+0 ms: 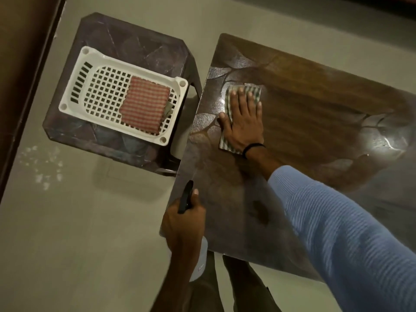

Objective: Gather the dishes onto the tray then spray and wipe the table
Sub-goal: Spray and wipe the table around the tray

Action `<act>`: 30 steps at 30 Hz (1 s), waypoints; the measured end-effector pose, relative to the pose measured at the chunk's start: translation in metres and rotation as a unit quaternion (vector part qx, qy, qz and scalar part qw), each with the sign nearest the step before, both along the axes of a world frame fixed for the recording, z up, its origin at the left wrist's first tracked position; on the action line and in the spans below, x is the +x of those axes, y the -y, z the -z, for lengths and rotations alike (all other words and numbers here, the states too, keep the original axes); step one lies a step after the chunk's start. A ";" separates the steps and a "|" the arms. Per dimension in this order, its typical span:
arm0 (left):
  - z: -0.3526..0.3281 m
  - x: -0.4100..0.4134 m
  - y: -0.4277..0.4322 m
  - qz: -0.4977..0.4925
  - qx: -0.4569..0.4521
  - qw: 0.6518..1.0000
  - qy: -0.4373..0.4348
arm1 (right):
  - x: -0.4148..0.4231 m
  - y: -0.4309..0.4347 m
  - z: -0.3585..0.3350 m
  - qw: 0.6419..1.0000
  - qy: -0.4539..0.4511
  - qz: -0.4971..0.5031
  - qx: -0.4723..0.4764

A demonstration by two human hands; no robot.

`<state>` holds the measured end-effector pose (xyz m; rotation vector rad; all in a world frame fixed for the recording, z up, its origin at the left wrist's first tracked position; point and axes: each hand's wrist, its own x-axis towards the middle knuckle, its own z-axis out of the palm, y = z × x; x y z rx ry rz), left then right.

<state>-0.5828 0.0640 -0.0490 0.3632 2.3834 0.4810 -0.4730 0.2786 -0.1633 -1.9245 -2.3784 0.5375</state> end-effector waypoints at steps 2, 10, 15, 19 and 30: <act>-0.001 0.005 0.012 -0.002 0.013 1.000 -0.014 | 0.001 0.000 0.000 1.000 -0.003 0.001 0.000; -0.004 0.018 0.031 -0.067 0.035 0.997 -0.006 | -0.002 0.000 0.000 1.000 0.010 0.000 0.001; 0.004 0.017 0.045 -0.073 0.086 0.993 -0.045 | -0.021 0.013 -0.004 0.999 -0.002 -0.050 -0.015; 0.006 0.015 0.064 -0.087 0.115 0.987 -0.078 | -0.052 0.075 -0.003 0.976 -0.018 -0.217 -0.026; -0.018 0.014 0.105 -0.131 0.119 0.979 -0.104 | 0.038 0.180 -0.011 0.978 0.022 -0.203 -0.039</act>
